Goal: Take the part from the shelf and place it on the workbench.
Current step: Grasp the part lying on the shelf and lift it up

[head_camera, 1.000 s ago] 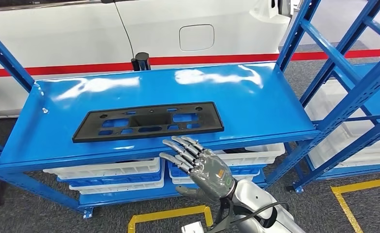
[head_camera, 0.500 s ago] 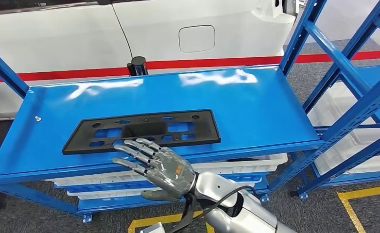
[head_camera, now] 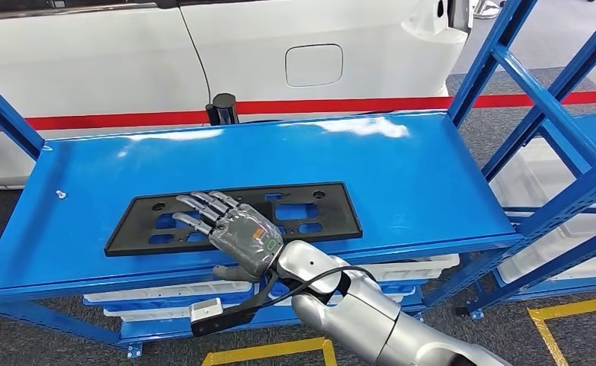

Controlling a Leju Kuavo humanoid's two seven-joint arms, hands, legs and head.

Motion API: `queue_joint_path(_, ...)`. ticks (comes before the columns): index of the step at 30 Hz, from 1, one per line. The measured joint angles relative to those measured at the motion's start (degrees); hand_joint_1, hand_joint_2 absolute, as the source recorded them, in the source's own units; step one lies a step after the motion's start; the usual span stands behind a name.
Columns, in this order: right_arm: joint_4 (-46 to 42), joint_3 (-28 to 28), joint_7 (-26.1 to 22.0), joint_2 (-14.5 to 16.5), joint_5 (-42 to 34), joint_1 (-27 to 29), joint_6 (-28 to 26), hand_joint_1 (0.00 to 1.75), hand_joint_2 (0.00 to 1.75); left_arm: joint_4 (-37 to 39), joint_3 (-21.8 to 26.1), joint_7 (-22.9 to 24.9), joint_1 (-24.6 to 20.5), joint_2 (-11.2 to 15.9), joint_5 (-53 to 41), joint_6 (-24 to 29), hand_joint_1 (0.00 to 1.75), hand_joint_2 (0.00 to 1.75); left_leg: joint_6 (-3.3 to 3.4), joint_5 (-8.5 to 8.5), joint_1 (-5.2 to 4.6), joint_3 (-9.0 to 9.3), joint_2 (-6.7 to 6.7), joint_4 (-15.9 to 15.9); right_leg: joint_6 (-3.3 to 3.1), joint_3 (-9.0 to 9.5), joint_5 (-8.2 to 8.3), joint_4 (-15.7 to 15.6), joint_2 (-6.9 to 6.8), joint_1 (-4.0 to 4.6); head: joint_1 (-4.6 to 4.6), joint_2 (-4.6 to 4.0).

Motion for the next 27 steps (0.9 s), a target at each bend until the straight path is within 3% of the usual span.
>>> queue_joint_path(6, 6.5, 0.0, 1.6, 1.0, 2.4, -1.0, -2.1, 0.0, 1.75, 0.0, -0.4, 0.4, -0.4, -0.1, -0.2, 0.1, 0.0, 0.0, 0.6, -0.33, -0.16, 0.09, -0.04, 0.0, 0.26, 0.39, 0.12, -0.7, -0.06, -0.09, 0.0, 0.0)
queue_joint_path(11, 11.0, 0.0, 4.3, 1.8, 5.7, -1.4, -3.7, 0.0, 1.75, -0.1, -0.4, 0.9, -0.6, -0.1, -0.7, 0.5, 0.0, 0.0, 0.67, -0.37, -0.29, 0.1, -0.03, 0.0, 1.15, 0.37, 0.11, -0.7, -0.06, -0.2, -0.02, 0.0)
queue_joint_path(19, 20.5, 0.0, 10.4, 3.7, 14.9, -4.1, -4.7, 0.0, 1.75, -0.3, -1.2, 1.5, -0.9, -0.1, -0.7, 1.3, 0.0, 0.0, 0.66, -0.37, -0.14, 0.47, 0.03, -0.1, 1.18, 0.51, 0.05, -0.7, -0.03, -0.16, -0.04, 0.0)
queue_joint_path(27, 25.2, -0.7, 13.4, 4.8, 17.2, -6.0, -3.8, 0.0, 1.75, -0.4, -1.4, 1.5, -1.0, -0.2, -0.7, 1.4, 0.0, 0.0, 0.64, -0.57, -0.14, 1.15, 0.02, -0.3, 1.23, 0.66, -0.24, -0.7, -0.03, -0.16, -0.03, 0.0)
